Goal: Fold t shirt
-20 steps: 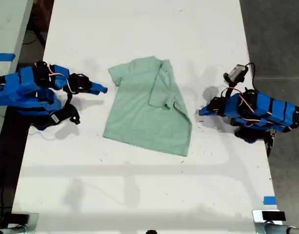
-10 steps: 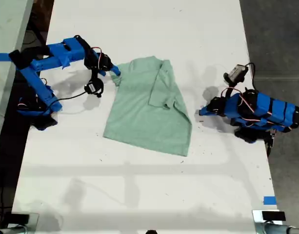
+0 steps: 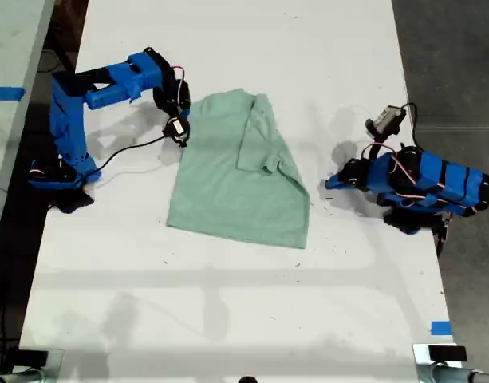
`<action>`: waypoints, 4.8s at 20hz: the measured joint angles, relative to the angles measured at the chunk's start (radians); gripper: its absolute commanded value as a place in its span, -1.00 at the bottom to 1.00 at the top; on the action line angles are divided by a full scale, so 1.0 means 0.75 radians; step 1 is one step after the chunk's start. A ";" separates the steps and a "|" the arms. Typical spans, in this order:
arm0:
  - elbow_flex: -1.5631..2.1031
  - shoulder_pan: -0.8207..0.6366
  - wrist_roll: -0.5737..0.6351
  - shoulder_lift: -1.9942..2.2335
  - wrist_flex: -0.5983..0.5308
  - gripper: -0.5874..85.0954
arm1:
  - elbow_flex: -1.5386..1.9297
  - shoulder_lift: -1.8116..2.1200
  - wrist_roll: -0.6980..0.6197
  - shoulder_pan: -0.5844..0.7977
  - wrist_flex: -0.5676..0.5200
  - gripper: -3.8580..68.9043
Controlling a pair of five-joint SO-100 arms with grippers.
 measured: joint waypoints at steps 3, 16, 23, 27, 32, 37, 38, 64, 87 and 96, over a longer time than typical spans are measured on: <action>-0.274 0.174 -0.096 0.047 0.186 -0.99 | 0.000 0.000 0.000 0.000 0.000 -0.84; -0.520 0.532 -0.286 0.207 0.342 -0.99 | 0.000 0.000 0.000 0.000 0.000 -0.84; 0.967 0.802 -0.575 1.781 -0.202 -0.99 | 0.000 0.000 0.000 -0.002 0.000 -0.84; 2.158 0.986 -0.665 2.980 -0.481 -0.99 | 0.000 0.000 0.000 -0.004 0.000 -0.84; 2.364 0.937 -0.685 3.111 -0.385 -0.99 | 0.000 0.000 -0.008 -0.004 -0.002 -0.84; 2.366 0.935 -0.714 3.113 -0.350 -0.99 | 0.000 0.000 -0.008 -0.004 -0.004 -0.84; 2.366 0.924 -0.714 3.113 -0.350 -0.99 | 0.000 0.000 -0.008 -0.004 -0.004 -0.84; 2.377 0.914 -0.714 3.113 -0.348 -0.99 | 0.000 0.000 0.012 -0.004 -0.004 -0.85; 2.377 0.914 -0.714 3.113 -0.348 -0.99 | 0.000 0.000 0.065 -0.033 -0.004 -0.85; 2.377 0.914 -0.714 3.113 -0.348 -0.99 | 0.000 0.000 0.065 -0.033 -0.004 -0.84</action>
